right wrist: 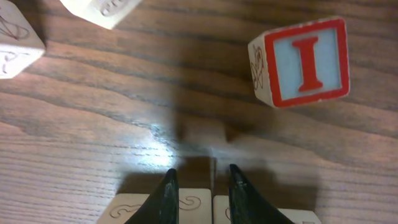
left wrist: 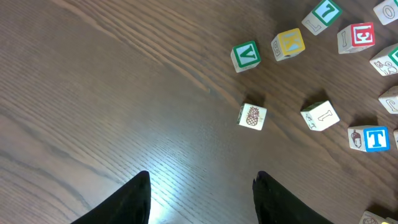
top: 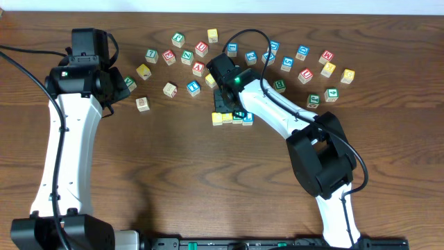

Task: Spell out CORL

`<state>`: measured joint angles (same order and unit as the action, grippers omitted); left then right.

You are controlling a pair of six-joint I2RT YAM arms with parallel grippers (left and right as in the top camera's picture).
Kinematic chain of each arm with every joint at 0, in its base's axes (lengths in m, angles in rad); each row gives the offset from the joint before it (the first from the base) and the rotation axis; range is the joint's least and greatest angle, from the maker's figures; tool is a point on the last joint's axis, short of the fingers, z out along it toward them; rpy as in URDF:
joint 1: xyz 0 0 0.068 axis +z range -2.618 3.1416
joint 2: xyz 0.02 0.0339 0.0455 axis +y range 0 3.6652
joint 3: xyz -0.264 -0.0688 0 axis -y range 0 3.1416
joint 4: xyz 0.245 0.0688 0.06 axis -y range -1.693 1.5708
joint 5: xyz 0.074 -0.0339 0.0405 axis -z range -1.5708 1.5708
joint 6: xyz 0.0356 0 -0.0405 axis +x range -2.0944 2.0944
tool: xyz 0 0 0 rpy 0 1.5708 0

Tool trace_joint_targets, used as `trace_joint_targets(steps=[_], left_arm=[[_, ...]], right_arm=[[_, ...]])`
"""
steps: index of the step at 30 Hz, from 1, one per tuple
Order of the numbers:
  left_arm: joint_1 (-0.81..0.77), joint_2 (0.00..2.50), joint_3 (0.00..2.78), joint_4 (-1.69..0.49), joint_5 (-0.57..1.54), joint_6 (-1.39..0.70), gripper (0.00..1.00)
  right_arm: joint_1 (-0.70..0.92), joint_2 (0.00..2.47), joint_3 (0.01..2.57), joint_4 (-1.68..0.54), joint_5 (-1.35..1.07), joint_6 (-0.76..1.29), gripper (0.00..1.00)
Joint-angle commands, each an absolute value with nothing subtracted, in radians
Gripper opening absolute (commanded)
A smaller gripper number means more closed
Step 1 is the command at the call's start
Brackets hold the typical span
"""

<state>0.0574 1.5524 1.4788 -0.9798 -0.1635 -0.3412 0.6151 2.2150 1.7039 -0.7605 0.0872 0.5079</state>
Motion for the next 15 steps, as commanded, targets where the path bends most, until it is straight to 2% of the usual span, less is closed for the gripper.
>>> trace_joint_targets(steps=[1, 15], left_arm=[[0.06, 1.566, 1.463, -0.979, -0.176, -0.354, 0.52], [0.06, 1.566, 1.462, -0.979, -0.176, -0.354, 0.52]], right_arm=[[0.625, 2.213, 1.687, -0.772, 0.105, 0.52, 0.22], [0.63, 2.213, 1.687, -0.795, 0.097, 0.52, 0.22]])
